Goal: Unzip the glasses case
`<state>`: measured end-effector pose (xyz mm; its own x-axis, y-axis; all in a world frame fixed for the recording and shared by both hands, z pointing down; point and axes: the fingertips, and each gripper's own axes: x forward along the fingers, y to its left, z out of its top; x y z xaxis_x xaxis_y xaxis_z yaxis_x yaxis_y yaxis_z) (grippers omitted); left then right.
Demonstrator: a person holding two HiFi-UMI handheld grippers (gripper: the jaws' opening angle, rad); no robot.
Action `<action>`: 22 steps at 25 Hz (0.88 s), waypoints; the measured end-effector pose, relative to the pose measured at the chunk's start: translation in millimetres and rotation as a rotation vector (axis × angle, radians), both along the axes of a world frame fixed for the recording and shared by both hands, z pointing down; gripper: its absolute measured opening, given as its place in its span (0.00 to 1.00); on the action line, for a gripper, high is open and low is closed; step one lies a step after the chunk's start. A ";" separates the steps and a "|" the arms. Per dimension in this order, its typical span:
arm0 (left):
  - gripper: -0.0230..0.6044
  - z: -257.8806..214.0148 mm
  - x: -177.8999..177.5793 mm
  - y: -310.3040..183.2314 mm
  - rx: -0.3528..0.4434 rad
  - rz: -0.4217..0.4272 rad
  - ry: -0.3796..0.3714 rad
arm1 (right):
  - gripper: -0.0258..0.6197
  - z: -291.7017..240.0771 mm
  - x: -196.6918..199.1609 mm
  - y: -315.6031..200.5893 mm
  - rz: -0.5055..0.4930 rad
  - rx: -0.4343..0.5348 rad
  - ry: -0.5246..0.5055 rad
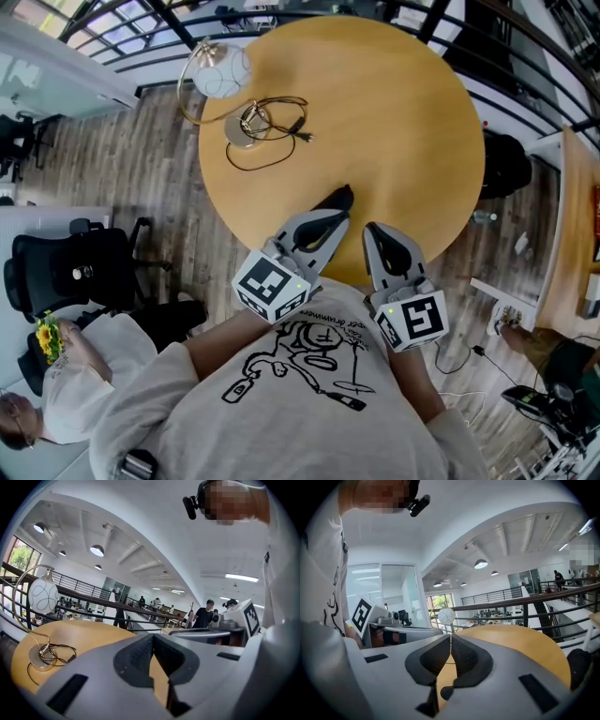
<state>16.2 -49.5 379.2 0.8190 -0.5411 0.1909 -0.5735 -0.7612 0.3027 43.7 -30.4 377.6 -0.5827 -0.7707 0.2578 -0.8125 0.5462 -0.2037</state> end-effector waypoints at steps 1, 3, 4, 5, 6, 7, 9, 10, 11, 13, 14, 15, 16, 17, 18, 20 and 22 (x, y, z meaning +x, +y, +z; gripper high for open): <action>0.05 0.0 0.7 2.9 0.001 -0.003 0.000 | 0.08 -1.9 -2.5 2.1 -0.002 0.006 -0.001; 0.05 0.8 1.6 7.2 0.000 -0.009 -0.001 | 0.08 -4.1 -6.3 5.1 -0.008 0.016 -0.003; 0.05 0.8 2.1 8.8 0.002 -0.011 -0.003 | 0.08 -5.1 -7.0 6.2 -0.009 0.022 -0.002; 0.05 0.4 2.7 9.8 0.007 -0.010 -0.006 | 0.07 -6.3 -6.8 7.0 -0.007 0.030 0.001; 0.05 -0.5 3.1 10.4 0.013 -0.010 -0.010 | 0.07 -7.2 -6.0 7.5 -0.005 0.036 0.003; 0.05 -1.7 3.2 10.4 0.020 -0.011 -0.011 | 0.07 -8.0 -5.3 7.7 -0.003 0.041 0.003; 0.05 -4.1 2.6 10.1 0.029 -0.015 -0.008 | 0.07 -8.6 -4.6 7.6 -0.003 0.044 -0.002; 0.05 -4.8 2.5 10.3 0.030 -0.015 -0.005 | 0.07 -8.8 -4.5 7.5 -0.004 0.044 -0.005; 0.05 -5.1 2.6 10.5 0.030 -0.015 -0.003 | 0.07 -9.0 -4.7 7.4 -0.004 0.046 -0.008; 0.05 -5.1 2.8 10.6 0.029 -0.016 -0.001 | 0.07 -9.4 -5.2 6.6 -0.006 0.049 -0.011; 0.05 -4.8 2.8 10.4 0.029 -0.018 -0.002 | 0.07 -9.5 -5.4 6.0 -0.008 0.050 -0.013; 0.05 -4.5 2.7 10.2 0.028 -0.020 -0.004 | 0.07 -9.4 -5.5 5.4 -0.009 0.050 -0.013; 0.05 -4.3 2.5 9.8 0.027 -0.022 -0.005 | 0.07 -9.3 -5.4 4.8 -0.009 0.048 -0.014; 0.05 -4.3 2.1 9.4 0.027 -0.024 -0.006 | 0.07 -9.2 -5.4 4.4 -0.009 0.047 -0.014; 0.05 -4.4 1.8 9.1 0.028 -0.025 -0.007 | 0.07 -9.2 -5.3 4.1 -0.009 0.046 -0.014; 0.05 -4.5 1.5 8.8 0.028 -0.026 -0.007 | 0.07 -9.3 -4.9 3.9 -0.008 0.045 -0.015; 0.05 -4.7 1.3 8.2 0.028 -0.031 -0.007 | 0.07 -9.5 -4.2 3.8 -0.008 0.045 -0.015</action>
<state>17.5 -41.3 374.6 0.8007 -0.5711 0.1808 -0.5986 -0.7515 0.2774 39.5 -26.7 368.1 -0.5927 -0.7765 0.2138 -0.8049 0.5618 -0.1910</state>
